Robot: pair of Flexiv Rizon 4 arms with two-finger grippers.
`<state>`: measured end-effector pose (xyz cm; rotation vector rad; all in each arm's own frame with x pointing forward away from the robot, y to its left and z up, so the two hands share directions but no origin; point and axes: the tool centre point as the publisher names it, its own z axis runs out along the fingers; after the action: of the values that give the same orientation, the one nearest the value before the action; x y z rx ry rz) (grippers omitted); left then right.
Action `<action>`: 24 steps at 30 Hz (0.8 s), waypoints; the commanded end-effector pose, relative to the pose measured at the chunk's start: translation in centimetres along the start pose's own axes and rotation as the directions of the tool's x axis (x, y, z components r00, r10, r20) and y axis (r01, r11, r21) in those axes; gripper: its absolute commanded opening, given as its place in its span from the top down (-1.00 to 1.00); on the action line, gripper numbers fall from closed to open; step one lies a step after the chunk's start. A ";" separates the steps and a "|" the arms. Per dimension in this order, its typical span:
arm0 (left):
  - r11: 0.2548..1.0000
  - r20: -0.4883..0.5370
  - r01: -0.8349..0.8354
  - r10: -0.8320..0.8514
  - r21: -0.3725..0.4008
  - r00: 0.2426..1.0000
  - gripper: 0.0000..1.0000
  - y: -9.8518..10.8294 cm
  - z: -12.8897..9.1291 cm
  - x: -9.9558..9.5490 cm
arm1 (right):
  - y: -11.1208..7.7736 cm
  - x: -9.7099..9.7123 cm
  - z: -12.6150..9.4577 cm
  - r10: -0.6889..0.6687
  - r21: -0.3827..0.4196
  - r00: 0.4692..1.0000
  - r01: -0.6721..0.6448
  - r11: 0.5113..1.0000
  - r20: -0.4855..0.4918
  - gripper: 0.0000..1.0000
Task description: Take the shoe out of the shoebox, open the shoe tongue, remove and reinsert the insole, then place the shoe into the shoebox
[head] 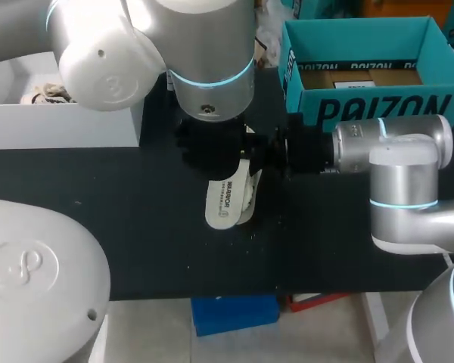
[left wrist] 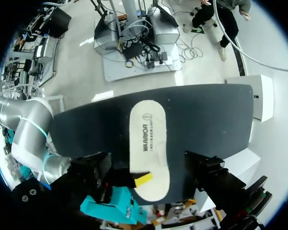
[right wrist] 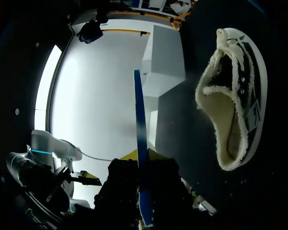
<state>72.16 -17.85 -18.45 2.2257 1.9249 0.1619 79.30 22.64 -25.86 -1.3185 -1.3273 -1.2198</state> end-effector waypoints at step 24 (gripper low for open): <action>0.998 0.078 -0.052 0.055 -0.045 0.995 -1.00 12.0 2.3 5.1 | -0.1 0.0 0.1 0.000 -0.003 1.000 0.000 1.000 0.002 1.00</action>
<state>83.83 -14.40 -17.65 2.2147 1.8119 0.1407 79.28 22.62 -25.82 -1.3190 -1.3281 -1.2191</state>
